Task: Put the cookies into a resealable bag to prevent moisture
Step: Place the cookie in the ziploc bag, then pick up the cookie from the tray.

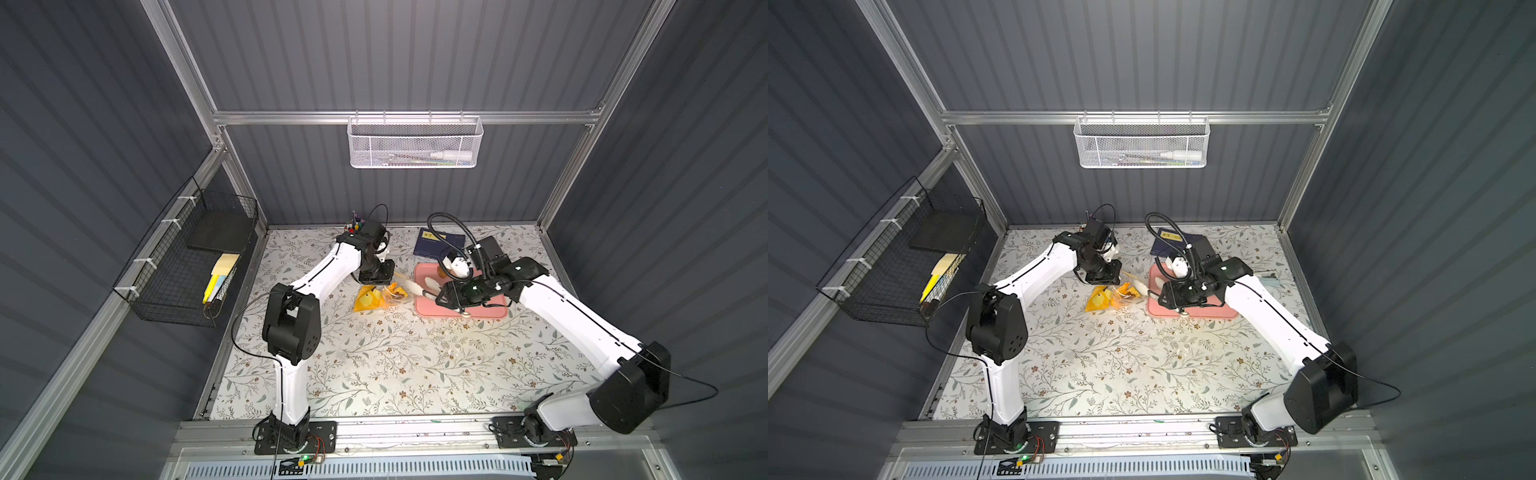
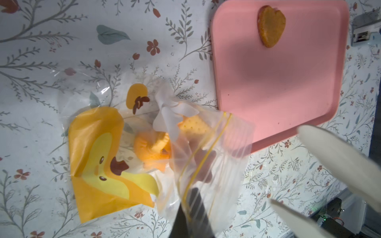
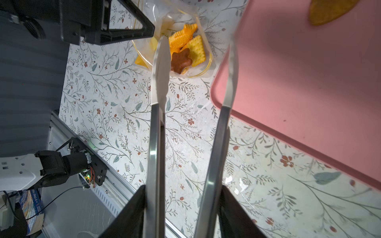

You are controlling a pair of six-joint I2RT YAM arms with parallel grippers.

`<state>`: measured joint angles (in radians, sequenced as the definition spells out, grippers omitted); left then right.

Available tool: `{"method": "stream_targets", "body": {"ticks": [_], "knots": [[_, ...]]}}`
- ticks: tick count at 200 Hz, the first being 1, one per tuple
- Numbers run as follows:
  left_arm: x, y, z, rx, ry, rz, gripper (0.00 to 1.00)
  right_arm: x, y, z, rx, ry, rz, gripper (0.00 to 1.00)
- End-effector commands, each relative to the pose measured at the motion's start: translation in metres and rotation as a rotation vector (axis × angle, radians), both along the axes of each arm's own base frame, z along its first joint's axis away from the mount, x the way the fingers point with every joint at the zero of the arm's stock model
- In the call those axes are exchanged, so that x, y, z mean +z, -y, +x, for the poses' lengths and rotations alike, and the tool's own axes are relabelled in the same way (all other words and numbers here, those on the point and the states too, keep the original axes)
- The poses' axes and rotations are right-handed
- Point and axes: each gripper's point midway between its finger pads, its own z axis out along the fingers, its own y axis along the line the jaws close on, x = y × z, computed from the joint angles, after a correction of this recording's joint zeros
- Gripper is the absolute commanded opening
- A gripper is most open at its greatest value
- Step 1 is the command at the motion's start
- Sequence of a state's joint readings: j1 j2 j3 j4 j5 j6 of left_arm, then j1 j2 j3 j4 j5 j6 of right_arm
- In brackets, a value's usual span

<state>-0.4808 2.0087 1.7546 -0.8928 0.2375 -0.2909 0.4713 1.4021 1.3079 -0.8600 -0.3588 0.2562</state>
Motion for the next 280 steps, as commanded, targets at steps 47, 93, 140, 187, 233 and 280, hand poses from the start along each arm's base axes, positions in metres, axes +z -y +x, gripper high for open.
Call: {"method": "stream_targets", "body": {"ticks": [47, 93, 140, 187, 233, 280], "knots": [[-0.003, -0.003, 0.001, -0.005, -0.002, 0.027, 0.00, -0.029, 0.066, 0.058, -0.190, 0.124, -0.273, 0.51], [-0.004, -0.007, -0.001, -0.007, -0.002, 0.044, 0.00, -0.057, 0.067, 0.106, -0.212, 0.115, -0.400, 0.51], [-0.008, -0.009, 0.001, -0.012, -0.007, 0.048, 0.00, -0.073, 0.055, 0.128, -0.194, 0.092, -0.396, 0.52], [-0.013, -0.010, 0.003, -0.014, -0.015, 0.047, 0.00, -0.087, 0.042, 0.126, -0.165, 0.030, -0.375, 0.52], [-0.016, -0.009, 0.003, -0.014, -0.021, 0.044, 0.00, -0.102, 0.050, 0.112, -0.164, -0.044, -0.429, 0.50], [-0.015, -0.008, 0.001, -0.019, -0.024, 0.037, 0.00, -0.095, 0.044, 0.114, -0.162, -0.028, -0.390, 0.41]]}}
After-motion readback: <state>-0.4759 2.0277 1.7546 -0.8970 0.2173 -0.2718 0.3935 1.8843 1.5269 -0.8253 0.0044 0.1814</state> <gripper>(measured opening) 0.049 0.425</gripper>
